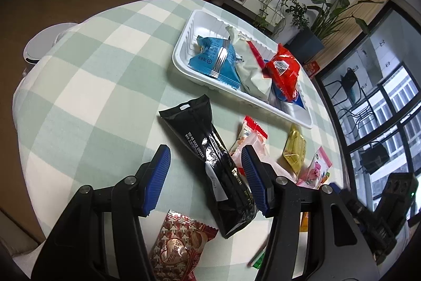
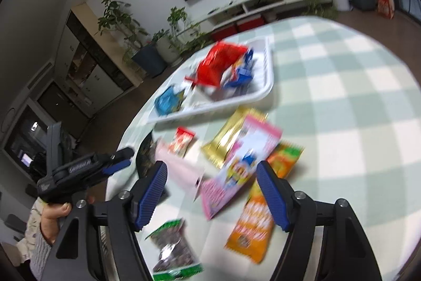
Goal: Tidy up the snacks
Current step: 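Grasp the black packet with the left tool while the right tool grasps the pink Pororo bar, then carry the black packet and pink Pororo bar over the white tray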
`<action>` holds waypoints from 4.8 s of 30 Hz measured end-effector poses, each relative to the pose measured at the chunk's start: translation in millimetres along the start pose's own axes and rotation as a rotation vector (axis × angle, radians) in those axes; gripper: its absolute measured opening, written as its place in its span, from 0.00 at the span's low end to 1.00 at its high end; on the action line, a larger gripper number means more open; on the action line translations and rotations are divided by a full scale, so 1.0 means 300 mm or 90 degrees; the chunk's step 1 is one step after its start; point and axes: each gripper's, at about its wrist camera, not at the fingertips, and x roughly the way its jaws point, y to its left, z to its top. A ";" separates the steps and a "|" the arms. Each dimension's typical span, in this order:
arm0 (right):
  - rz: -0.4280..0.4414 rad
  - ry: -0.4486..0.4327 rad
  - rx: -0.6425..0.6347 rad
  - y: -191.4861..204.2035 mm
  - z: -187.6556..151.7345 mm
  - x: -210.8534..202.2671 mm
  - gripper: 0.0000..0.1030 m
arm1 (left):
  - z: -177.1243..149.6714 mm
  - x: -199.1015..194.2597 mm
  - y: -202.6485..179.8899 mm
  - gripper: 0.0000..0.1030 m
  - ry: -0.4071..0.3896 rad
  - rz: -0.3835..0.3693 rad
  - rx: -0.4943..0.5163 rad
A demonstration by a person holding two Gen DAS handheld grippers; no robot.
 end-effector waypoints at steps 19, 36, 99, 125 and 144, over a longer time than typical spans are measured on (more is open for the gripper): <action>-0.021 0.014 0.043 -0.042 0.002 0.085 0.69 | 0.000 0.048 0.002 0.55 0.008 -0.001 -0.006; -0.025 0.029 0.034 -0.037 0.013 0.137 0.58 | -0.022 0.124 -0.053 0.54 0.015 0.052 0.041; 0.337 -0.030 0.331 -0.296 0.128 0.117 0.26 | 0.105 -0.001 0.057 0.20 -0.024 -0.222 -0.102; 0.301 -0.016 0.277 -0.286 0.341 0.216 0.26 | 0.381 0.078 0.017 0.20 -0.023 -0.184 -0.048; 0.260 -0.008 0.249 -0.303 0.444 0.286 0.26 | 0.593 0.279 -0.029 0.20 0.014 -0.103 0.016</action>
